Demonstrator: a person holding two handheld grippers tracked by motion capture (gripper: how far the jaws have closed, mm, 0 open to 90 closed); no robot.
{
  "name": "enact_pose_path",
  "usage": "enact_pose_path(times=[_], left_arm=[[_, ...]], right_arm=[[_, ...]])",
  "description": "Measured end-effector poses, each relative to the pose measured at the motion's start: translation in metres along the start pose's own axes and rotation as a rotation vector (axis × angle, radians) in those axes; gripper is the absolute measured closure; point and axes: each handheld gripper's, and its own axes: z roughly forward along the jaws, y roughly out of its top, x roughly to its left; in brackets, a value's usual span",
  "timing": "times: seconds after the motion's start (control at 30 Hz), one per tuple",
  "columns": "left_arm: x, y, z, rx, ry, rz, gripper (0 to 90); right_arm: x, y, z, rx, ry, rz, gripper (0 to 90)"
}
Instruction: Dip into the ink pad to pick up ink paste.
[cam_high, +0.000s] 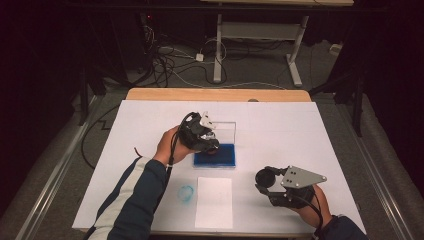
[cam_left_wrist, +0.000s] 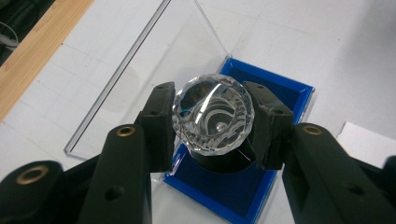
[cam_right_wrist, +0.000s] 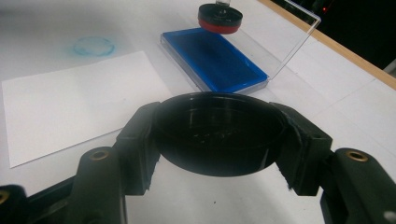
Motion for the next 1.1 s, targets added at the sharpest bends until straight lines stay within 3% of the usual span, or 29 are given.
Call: enact_pose_path(times=[0.2,0.6,1.1], left_arm=[[-0.002,-0.002,0.004,0.01,-0.024,-0.004,54.8],[-0.01,-0.006,0.032,0.056,-0.056,0.011,54.8],[-0.013,-0.009,0.035,0.032,-0.049,0.005,54.9]], right_arm=[[0.0,0.0,0.001,0.004,-0.002,0.001,38.7],[-0.001,-0.001,0.0,0.007,0.002,0.001,38.7],[0.001,0.0,0.001,0.01,0.003,0.0,38.6]])
